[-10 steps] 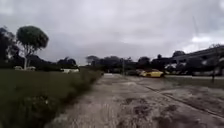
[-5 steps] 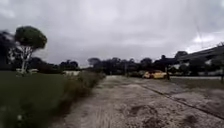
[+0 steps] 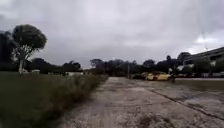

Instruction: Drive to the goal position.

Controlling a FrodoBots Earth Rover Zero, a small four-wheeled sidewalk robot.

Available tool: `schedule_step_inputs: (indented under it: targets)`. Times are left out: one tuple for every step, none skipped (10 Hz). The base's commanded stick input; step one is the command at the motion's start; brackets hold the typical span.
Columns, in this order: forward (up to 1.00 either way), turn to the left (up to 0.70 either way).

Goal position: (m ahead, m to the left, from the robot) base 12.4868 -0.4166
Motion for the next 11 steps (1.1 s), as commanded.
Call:
schedule_step_inputs:
  targets:
    - [0.7, 0.0]
    - [0.7, 0.0]
    - [0.7, 0.0]
    - [0.7, 0.0]
    - [0.7, 0.0]
    - [0.7, 0.0]
    - [0.7, 0.0]
    - [0.7, 0.0]
    - [0.7, 0.0]
    - [0.7, 0.0]
    - [0.7, 0.0]
